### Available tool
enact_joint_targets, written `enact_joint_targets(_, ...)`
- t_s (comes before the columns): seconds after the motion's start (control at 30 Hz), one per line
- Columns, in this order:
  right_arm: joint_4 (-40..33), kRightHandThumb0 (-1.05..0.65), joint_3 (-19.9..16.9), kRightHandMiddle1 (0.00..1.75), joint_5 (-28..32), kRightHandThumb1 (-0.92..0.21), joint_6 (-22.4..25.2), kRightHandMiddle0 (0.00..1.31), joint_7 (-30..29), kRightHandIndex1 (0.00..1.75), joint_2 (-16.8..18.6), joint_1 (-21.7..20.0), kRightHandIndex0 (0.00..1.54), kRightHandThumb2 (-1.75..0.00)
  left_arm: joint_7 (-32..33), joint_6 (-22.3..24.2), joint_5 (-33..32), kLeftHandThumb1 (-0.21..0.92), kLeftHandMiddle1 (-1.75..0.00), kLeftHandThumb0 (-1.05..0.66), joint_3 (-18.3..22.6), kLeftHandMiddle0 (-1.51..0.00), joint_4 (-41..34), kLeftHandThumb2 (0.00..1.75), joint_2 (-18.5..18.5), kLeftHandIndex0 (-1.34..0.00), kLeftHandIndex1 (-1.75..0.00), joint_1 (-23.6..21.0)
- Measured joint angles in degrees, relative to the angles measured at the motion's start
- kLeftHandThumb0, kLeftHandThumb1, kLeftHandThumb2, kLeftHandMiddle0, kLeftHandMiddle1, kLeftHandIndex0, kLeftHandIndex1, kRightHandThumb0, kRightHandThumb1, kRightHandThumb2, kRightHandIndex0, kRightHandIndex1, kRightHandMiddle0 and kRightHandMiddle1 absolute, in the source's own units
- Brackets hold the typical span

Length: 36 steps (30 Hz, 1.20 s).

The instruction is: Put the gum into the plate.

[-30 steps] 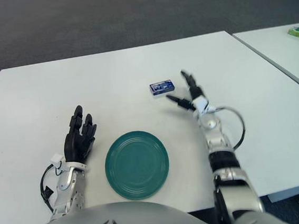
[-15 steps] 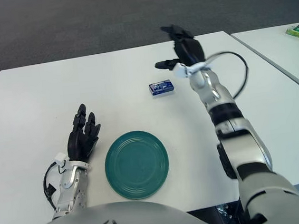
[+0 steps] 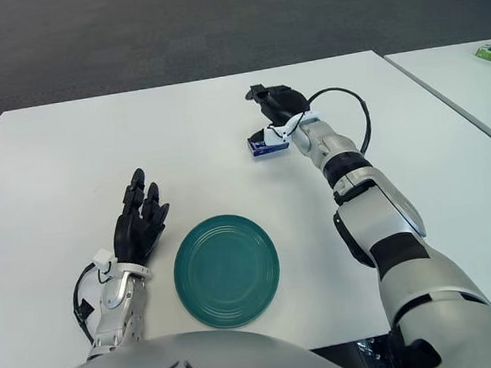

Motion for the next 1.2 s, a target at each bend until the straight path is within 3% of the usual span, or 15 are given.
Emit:
enact_joint_targets(0.4, 3.10, -0.81, 3.90, 0.68, -0.35, -0.92, -0.97, 0.00, -0.41, 0.01, 1.24, 0.42, 0.36, -0.35, 0.40, 1.37, 0.16, 0.87, 0.00, -0.86, -0.21, 0.00, -0.70, 0.00, 0.01, 0.00, 0.00, 0.14)
enact_joint_targets(0.7, 7.89, -0.77, 6.52, 0.63, -0.55, -0.92, 1.42, 0.00, -1.63, 0.01, 3.63, 4.24, 0.38, -0.29, 0.40, 2.08, -0.97, 0.86, 0.00, -0.86, -0.33, 0.00, -1.05, 0.00, 0.01, 0.00, 0.00, 0.25)
enact_joint_targets(1.2, 8.73, -0.71, 9.51, 0.56, -0.67, -0.92, 5.57, 0.00, -1.42, 0.00, 3.87, 4.36, 0.37, -0.32, 0.42, 2.28, -2.18, 0.87, 0.00, -0.85, -0.32, 0.00, -0.94, 0.01, 0.01, 0.00, 0.00, 0.28)
